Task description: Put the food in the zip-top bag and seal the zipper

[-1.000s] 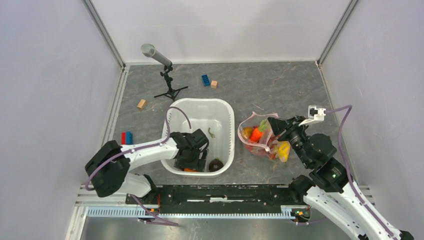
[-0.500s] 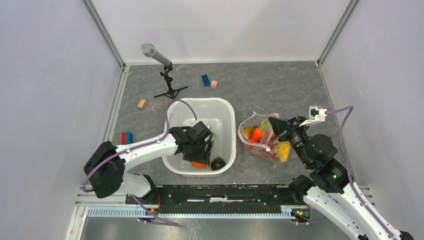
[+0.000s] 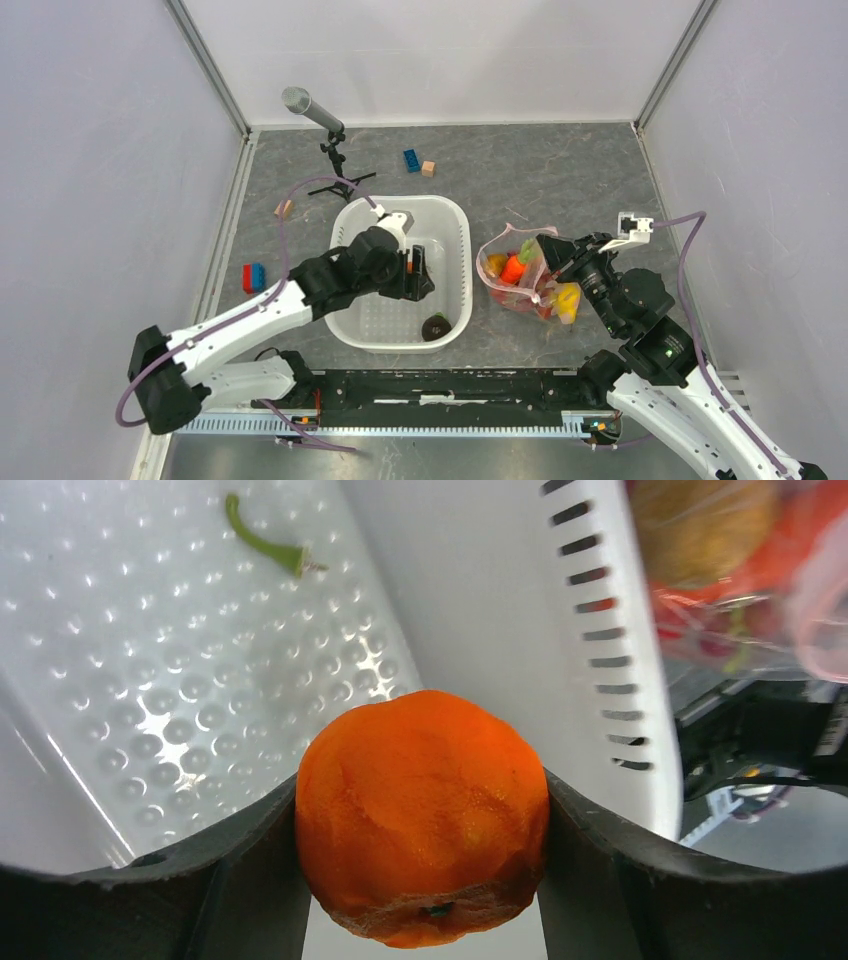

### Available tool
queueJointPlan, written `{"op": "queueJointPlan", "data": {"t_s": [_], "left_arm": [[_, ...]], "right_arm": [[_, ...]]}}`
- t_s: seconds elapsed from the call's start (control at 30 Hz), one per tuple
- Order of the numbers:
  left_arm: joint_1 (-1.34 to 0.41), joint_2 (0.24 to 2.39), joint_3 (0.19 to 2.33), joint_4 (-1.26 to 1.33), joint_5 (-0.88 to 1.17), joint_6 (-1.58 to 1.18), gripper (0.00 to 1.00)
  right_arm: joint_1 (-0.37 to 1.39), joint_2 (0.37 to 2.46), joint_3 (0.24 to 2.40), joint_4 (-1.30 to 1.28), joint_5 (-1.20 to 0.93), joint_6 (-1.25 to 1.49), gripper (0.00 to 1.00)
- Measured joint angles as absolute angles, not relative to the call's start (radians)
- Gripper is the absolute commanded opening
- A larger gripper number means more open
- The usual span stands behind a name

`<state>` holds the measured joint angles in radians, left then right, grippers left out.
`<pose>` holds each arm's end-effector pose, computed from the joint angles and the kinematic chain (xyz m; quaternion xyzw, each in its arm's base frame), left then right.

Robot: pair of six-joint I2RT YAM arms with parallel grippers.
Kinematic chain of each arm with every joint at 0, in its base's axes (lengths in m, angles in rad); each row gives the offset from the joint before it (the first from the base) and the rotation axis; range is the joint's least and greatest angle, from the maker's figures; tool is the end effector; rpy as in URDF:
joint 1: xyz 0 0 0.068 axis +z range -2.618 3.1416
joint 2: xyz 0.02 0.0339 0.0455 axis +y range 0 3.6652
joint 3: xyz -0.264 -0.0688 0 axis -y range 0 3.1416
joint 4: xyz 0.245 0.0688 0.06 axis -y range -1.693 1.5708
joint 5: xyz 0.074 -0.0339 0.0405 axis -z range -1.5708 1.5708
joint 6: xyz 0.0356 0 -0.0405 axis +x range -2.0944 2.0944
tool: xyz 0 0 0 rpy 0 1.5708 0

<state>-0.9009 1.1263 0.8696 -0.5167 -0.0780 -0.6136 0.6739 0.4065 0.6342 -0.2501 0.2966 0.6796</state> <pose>0.1493 -0.1841 0.2712 0.1168 0.9135 -0.2404 0.3066 0.0930 0.0609 0.3292 0.1053 0.7068 0.3507 0.6052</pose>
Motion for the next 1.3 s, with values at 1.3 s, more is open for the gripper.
{"op": "queueJointPlan", "data": {"t_s": [1.3], "left_arm": [[-1.121,1.505,1.095,0.076,-0.111,-0.416,0.45]], "right_arm": [[0.670,0.459,0.637,-0.204,0.010,0.715,0.03]]}}
